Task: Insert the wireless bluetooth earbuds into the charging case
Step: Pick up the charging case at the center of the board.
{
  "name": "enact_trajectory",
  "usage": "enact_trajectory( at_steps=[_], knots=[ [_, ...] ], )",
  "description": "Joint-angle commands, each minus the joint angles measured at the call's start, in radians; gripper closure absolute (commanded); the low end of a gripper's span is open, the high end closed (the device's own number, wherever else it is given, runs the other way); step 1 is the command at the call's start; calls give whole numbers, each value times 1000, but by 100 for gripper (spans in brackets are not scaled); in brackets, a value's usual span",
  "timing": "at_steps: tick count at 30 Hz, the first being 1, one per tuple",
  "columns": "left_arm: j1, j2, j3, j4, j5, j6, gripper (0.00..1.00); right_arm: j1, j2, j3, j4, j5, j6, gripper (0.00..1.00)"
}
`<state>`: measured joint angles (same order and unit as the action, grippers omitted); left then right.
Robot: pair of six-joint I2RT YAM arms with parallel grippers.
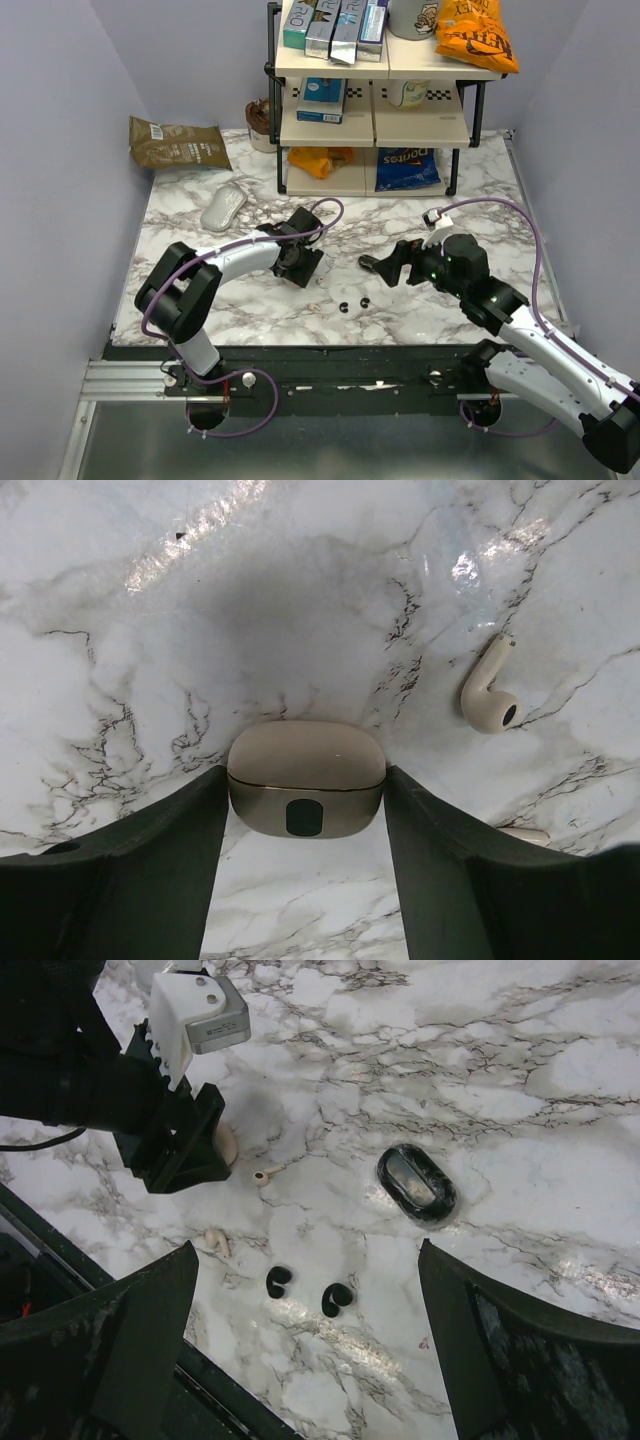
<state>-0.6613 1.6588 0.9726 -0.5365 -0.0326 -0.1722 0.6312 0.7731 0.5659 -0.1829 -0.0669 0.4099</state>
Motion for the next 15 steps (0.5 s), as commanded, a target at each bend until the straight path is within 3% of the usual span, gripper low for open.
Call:
enact_trajectory(
  at_steps=[1,10,15],
  knots=[
    [-4,32,-8,3,-13,10,33,2,-9,2,-30,-11,-11,0],
    [-4,9,-5,-10,3,5,55,2,-15,5,-33,-10,-14,0],
    [-4,-126,-3,21,-12,-27,82,2,-12,25,-35,-20,-5,0]
  ],
)
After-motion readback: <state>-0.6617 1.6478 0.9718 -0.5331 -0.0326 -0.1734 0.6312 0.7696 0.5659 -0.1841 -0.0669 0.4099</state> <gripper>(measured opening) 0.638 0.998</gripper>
